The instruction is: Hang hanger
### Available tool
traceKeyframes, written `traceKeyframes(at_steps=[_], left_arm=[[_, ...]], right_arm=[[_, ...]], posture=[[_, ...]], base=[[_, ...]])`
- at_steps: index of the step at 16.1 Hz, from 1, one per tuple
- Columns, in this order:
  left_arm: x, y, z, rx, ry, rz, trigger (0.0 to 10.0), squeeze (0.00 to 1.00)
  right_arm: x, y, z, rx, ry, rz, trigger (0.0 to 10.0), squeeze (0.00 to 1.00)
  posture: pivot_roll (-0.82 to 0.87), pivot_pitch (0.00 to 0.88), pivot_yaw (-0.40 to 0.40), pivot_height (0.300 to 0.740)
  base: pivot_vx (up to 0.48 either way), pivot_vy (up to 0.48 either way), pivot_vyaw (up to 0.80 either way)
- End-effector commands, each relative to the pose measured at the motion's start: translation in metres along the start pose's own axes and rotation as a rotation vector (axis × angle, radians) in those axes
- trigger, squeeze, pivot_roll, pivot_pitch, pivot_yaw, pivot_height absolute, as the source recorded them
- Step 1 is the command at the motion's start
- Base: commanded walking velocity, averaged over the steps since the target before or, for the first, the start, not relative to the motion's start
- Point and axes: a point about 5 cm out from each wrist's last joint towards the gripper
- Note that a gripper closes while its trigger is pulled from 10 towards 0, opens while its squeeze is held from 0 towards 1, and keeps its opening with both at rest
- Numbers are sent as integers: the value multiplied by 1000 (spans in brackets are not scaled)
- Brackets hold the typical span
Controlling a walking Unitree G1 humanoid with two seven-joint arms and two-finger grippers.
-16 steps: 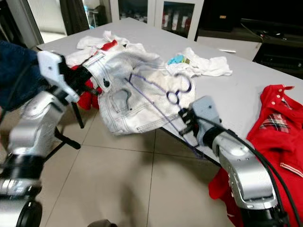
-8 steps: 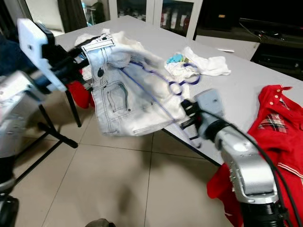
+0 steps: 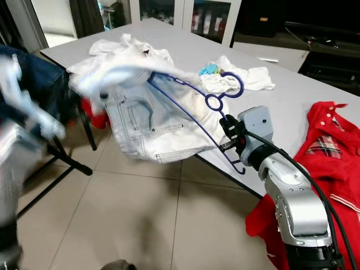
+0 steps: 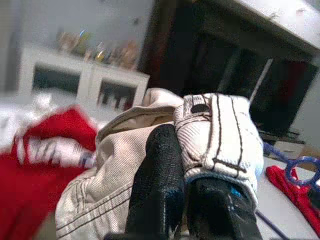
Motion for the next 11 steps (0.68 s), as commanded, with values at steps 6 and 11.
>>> traceKeyframes(at_steps=[6,11], left_arm=[[-23,-44,-19,55,-108,51,10000,0],[-61,-74,-20,112,-145,207,10000,0]], right_arm=[[1,3,-10,-47,-25,-18,10000,0],[0,3,-21,-109,-30,-21,10000,0]], posture=[[96,0,-63,740],[96,0,-59,740]], base=[[0,0,0],[0,0,0]])
Point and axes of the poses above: a point about 5 cm out from each wrist's last joint towards the gripper, its own y axis pointing out of the wrist towards the gripper, its own x axis along the axis of the wrist's last joint, z = x × y, and after that the axes turned 7 degrees about -y, right-handed
